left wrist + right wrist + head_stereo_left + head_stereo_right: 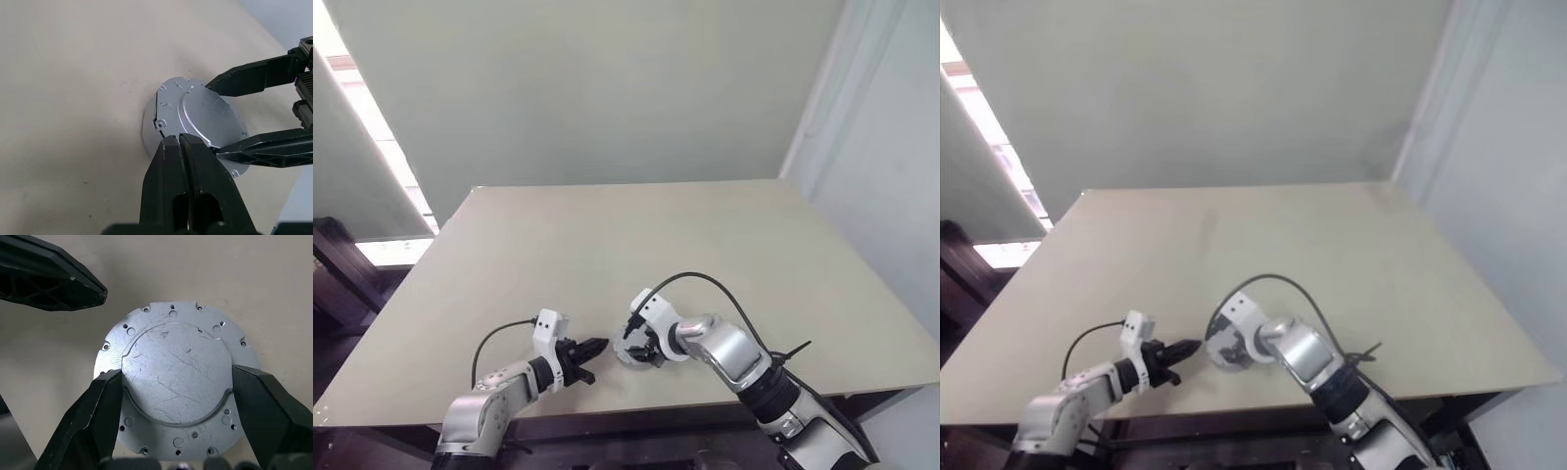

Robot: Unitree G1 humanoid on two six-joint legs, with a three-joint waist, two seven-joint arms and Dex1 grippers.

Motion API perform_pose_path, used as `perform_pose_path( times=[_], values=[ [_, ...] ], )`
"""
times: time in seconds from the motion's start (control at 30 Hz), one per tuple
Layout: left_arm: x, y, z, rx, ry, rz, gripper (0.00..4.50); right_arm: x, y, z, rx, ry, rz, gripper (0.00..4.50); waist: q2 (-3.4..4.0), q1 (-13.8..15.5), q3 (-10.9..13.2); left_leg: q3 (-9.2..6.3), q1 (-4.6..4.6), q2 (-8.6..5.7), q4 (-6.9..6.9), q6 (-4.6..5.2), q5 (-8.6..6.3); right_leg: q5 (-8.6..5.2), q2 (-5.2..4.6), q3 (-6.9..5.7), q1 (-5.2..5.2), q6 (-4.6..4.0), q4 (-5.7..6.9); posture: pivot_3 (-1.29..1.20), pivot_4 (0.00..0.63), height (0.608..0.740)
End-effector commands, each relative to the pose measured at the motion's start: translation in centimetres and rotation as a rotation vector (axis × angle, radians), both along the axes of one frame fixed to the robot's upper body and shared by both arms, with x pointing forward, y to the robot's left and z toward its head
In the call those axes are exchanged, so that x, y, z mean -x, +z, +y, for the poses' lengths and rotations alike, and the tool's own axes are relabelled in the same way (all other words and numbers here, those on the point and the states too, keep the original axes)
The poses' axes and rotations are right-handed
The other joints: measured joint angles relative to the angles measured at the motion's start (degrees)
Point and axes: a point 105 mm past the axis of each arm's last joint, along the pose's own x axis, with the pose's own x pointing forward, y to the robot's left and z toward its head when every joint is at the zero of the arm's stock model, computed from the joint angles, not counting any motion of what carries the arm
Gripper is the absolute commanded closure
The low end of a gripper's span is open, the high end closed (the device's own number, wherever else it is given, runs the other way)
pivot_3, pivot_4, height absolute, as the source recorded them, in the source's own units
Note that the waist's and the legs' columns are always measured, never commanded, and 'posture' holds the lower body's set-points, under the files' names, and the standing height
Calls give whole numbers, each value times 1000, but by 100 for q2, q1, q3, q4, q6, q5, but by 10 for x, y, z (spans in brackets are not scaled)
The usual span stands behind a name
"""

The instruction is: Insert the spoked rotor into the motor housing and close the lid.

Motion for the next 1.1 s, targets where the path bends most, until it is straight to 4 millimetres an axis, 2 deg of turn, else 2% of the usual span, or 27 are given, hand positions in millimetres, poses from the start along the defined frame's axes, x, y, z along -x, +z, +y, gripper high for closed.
perform_pose_path(
  times=[0.03, 0.4, 0.67, 0.8, 1.1],
  values=[
    [-6, 9, -2, -3, -3, -50, 4500, -2, -17, -17, 87, -66, 41, 1293, 2, 0, -1, 0, 1, 0, 0, 0, 0, 0, 0, 0, 0, 0, 0, 0, 0, 740],
    [-7, 7, -4, 5, -1, -52, 4500, 0, -21, -16, 83, -104, 72, 1293, 13, -16, -12, 0, 12, 2, -1, 0, 0, -1, 0, -1, 4, 0, 0, 0, 0, 740],
    [-5, 7, 8, -29, -22, -53, 4500, 1, -27, -21, 147, -79, 50, 1293, 25, -16, -20, 1, 13, 1, -1, -1, 0, -1, 0, -1, 5, 0, -1, 0, 0, 740],
    [0, 5, 17, -97, -68, -56, 4500, 2, -27, -21, 148, -74, 54, 1293, 34, -17, -24, 1, 15, 1, -4, -1, -1, -2, 0, -1, 5, -1, -2, 0, 0, 740],
    [10, 2, 7, -172, -235, -118, 4500, 4, -29, -20, 144, -63, 63, 1293, 39, -17, -24, 1, 15, 1, -6, -2, -2, -3, -3, -1, 4, -1, -4, 0, 0, 740]
  ],
)
